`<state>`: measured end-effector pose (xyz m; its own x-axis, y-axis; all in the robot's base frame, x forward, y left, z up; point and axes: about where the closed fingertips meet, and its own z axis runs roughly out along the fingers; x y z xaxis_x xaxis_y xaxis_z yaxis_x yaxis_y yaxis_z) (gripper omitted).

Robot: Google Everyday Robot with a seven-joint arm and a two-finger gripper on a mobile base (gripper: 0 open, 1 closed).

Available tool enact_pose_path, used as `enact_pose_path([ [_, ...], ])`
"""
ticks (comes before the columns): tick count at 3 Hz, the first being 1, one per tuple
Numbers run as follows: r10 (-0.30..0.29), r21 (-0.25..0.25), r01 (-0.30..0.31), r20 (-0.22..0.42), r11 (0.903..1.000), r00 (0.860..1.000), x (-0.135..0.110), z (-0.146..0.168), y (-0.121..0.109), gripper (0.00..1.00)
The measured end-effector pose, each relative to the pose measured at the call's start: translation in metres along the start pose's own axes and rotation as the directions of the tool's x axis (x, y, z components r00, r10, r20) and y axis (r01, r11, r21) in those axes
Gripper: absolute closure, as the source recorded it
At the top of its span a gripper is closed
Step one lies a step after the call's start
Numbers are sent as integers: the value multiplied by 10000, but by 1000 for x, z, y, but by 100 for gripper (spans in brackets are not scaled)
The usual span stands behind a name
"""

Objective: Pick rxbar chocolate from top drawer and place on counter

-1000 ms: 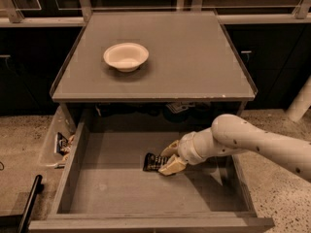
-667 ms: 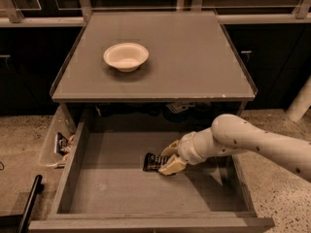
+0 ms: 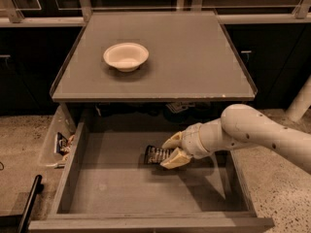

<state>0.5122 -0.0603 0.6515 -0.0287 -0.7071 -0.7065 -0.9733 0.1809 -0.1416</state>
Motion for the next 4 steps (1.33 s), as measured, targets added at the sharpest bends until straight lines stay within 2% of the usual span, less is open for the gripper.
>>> enact_pose_path([
  [1,-498,585,498,-24,9970,9988,-24,-43,2,100],
  [2,-965,1324,996,-291,9862,9949,-49,-109,0,100],
  [3,-1861,2211,1987,-767,9548,9795,-87,-190,-14,100],
  [4,-1827,2293,1942,-704,9538,9806,-89,-188,-20,100],
])
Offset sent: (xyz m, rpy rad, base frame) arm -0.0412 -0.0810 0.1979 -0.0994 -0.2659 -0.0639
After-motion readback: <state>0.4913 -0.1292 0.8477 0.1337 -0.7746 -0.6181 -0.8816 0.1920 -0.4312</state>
